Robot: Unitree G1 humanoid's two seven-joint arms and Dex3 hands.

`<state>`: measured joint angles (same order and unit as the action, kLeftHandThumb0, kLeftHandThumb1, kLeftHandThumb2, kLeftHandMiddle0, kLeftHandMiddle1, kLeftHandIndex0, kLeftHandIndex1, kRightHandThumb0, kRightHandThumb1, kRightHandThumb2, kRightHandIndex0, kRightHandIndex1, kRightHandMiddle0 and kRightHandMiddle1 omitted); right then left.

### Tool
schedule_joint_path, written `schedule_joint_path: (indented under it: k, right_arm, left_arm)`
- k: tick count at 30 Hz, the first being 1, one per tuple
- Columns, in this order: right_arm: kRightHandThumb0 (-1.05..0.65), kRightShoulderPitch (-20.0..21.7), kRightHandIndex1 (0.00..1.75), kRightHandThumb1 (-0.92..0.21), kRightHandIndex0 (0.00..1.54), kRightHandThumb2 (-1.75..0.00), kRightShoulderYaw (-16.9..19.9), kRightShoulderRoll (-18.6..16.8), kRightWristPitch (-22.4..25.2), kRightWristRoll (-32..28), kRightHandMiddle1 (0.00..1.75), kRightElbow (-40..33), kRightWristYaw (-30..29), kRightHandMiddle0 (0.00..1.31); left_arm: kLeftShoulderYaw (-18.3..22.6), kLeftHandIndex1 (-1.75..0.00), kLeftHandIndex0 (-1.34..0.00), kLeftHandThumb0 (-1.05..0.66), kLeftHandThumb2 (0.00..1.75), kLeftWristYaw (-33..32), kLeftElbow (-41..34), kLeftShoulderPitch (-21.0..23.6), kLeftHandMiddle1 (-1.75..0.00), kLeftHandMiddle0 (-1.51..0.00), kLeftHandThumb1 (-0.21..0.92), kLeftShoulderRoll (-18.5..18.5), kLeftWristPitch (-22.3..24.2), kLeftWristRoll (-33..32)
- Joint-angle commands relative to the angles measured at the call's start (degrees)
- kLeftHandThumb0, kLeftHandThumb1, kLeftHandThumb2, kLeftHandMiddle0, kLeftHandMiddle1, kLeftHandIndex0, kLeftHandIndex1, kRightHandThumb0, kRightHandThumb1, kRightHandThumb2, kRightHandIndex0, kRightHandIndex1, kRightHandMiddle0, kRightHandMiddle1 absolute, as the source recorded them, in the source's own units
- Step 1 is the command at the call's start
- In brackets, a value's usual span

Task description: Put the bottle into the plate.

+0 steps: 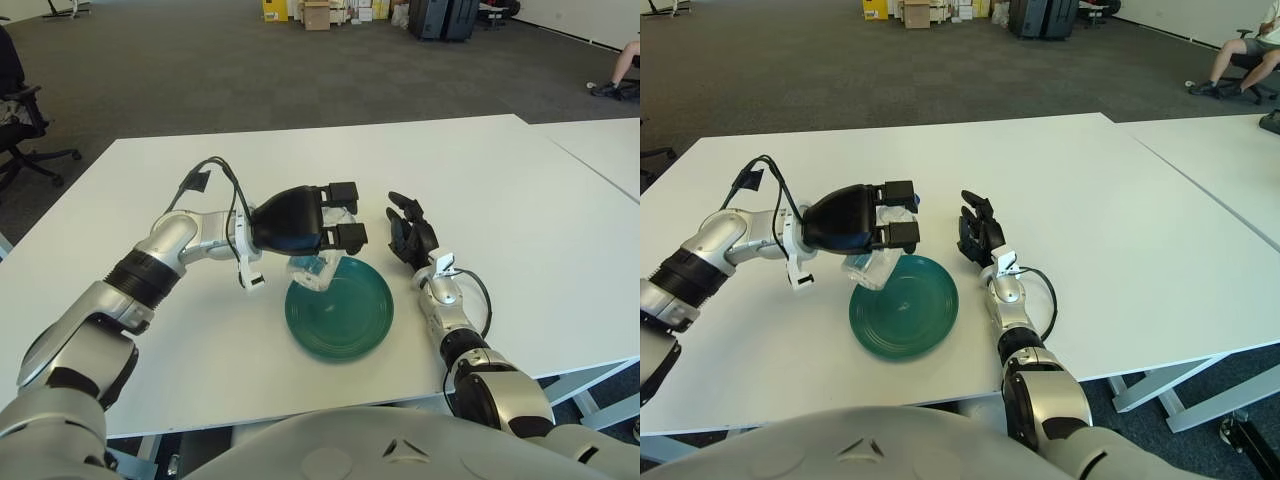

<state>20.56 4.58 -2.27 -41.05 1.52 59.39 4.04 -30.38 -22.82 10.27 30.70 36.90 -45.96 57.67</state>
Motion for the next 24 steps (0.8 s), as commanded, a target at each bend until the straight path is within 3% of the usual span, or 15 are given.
schedule_joint_path:
  k: [1, 8, 14, 24]
  right_arm:
    - [-0.66, -2.6, 0.02, -0.92, 0.29, -0.78, 0.1, 0.2, 1.9, -0.5, 0.60, 1.3, 0.1, 0.00]
    - [-0.65, -2.5, 0.01, -0.92, 0.30, -0.78, 0.6, 0.0, 2.1, -1.6, 0.61, 1.5, 1.1, 0.00]
    - [-0.64, -2.4, 0.01, -0.92, 0.30, -0.76, 1.1, -0.2, 2.0, -2.4, 0.61, 1.9, 2.0, 0.00]
    - [-0.64, -2.3, 0.01, -0.92, 0.30, -0.74, 1.3, -0.4, 2.4, -3.1, 0.61, 1.6, 2.7, 0.00]
  left_arm:
    - [1.4, -1.75, -0.54, -0.01, 1.58, 1.6, -2.1, -1.3, -1.75, -0.77, 0.10, -0.4, 1.8, 0.7]
    - [1.9, -1.75, -0.53, -0.01, 1.57, 1.4, -2.8, -3.0, -1.75, -0.77, 0.11, -1.4, 1.6, 1.4]
    - [2.0, -1.75, -0.57, -0.01, 1.62, 3.2, -2.0, -0.7, -1.75, -0.81, 0.06, 0.2, -1.0, 1.9]
    - [2.4, -1.75, -0.59, 0.00, 1.65, 4.8, -4.2, 0.7, -1.75, -0.83, 0.03, 0.1, -0.5, 5.1]
